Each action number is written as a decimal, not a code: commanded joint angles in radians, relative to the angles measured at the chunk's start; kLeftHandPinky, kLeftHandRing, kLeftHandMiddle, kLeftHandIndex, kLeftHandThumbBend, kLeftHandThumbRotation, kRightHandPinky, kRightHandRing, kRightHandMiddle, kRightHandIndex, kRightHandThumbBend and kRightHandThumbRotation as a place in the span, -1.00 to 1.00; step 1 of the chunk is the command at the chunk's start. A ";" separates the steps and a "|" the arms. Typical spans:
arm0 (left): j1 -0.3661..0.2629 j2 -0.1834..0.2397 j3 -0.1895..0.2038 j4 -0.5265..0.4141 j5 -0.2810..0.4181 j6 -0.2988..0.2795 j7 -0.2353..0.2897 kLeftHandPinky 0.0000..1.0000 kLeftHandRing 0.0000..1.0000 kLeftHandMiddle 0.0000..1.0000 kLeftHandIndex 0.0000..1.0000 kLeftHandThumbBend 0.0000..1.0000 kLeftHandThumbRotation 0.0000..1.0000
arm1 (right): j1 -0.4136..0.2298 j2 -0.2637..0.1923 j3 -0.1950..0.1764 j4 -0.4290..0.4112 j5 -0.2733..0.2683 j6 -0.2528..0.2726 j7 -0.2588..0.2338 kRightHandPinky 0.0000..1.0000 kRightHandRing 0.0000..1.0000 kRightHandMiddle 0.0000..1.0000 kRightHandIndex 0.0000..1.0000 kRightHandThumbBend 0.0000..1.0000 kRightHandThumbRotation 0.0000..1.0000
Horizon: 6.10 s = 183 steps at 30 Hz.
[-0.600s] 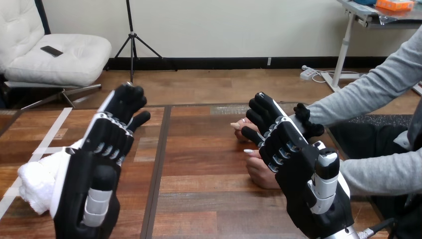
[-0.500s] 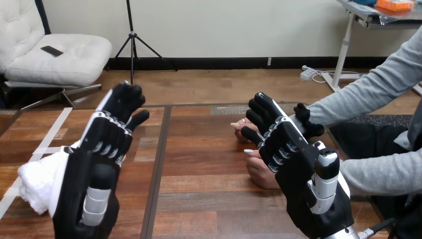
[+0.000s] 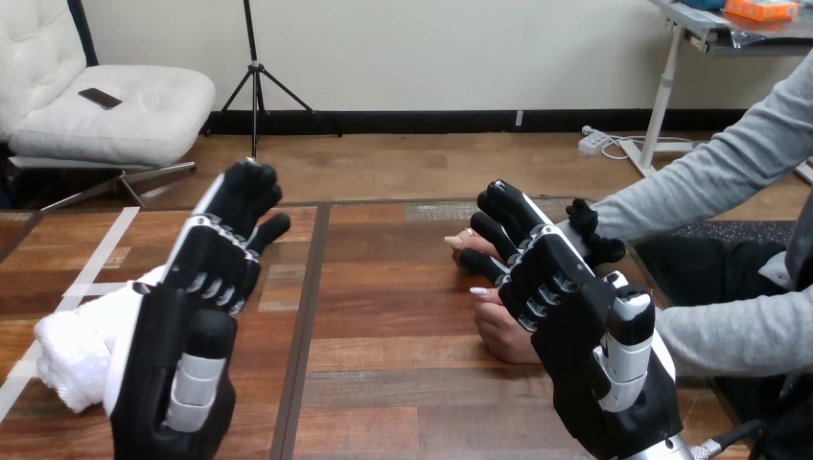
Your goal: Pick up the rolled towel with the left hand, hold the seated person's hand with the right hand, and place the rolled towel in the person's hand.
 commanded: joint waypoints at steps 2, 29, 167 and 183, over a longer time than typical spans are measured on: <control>-0.036 -0.004 0.008 -0.047 0.012 0.008 0.004 0.76 0.84 0.81 0.78 0.75 0.73 | -0.030 -0.002 0.000 -0.051 0.007 -0.008 0.000 0.80 0.94 0.93 0.88 1.00 1.00; -0.314 0.197 0.201 0.185 0.169 0.007 0.018 0.86 0.88 0.85 0.81 0.85 0.78 | -0.046 -0.002 0.001 -0.044 -0.001 -0.001 -0.014 0.78 0.93 0.92 0.87 1.00 1.00; -1.074 0.664 -0.313 1.192 1.070 0.440 0.361 0.92 0.94 0.93 0.91 1.00 -0.14 | -0.064 -0.002 -0.038 -0.040 0.022 -0.032 -0.005 0.83 0.84 0.81 0.76 1.00 1.00; -1.075 0.663 -0.324 1.178 1.050 0.445 0.313 0.93 0.91 0.90 0.88 1.00 -0.05 | -0.064 -0.001 -0.039 -0.038 0.024 -0.040 -0.003 0.80 0.81 0.78 0.74 1.00 1.00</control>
